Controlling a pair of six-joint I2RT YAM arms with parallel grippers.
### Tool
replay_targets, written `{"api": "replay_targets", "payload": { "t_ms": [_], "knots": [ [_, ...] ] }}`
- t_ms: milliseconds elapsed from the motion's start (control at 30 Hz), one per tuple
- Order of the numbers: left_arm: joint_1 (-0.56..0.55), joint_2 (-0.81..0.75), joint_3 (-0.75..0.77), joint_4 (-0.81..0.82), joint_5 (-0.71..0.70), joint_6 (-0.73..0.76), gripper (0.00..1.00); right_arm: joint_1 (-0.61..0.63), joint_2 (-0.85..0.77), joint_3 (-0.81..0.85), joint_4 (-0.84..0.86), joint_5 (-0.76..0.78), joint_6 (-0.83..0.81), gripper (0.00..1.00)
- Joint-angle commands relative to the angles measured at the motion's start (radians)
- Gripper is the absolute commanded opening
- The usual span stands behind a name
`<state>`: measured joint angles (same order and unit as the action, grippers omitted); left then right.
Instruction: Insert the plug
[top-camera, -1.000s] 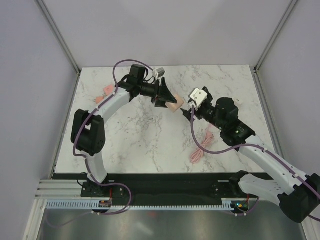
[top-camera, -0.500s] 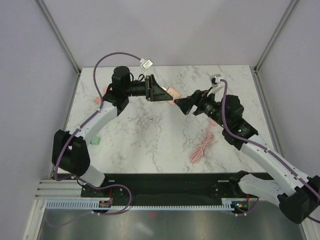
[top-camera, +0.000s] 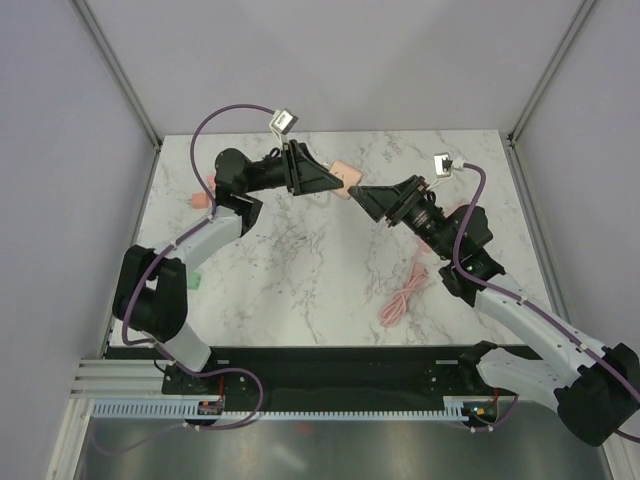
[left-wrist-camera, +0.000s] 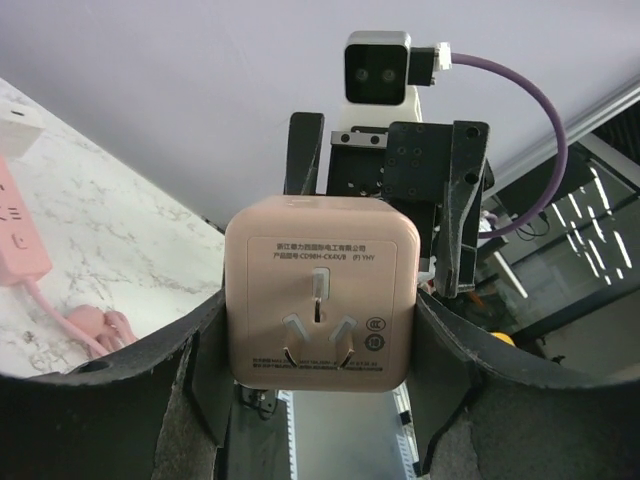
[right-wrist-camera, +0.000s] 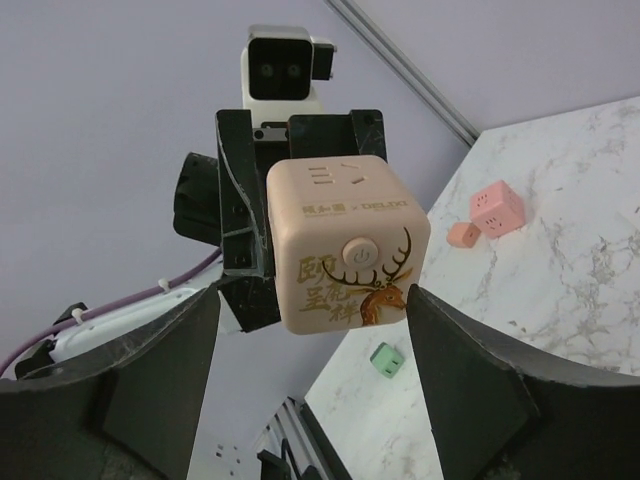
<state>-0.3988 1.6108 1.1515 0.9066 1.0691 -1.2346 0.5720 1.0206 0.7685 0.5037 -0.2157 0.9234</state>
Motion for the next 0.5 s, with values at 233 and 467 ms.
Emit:
{"api": "replay_targets", "payload": {
  "t_ms": [233,467],
  "knots": [
    [0.0,0.049,-0.004,0.317,0.025,-0.239,0.02,-0.001,0.125,0.046,0.245,-0.001,0.068,0.81],
    [-0.015,0.086,0.001,0.365,0.028,-0.276,0.02,-0.001,0.168,0.04,0.361,0.012,0.08,0.73]
  ]
}}
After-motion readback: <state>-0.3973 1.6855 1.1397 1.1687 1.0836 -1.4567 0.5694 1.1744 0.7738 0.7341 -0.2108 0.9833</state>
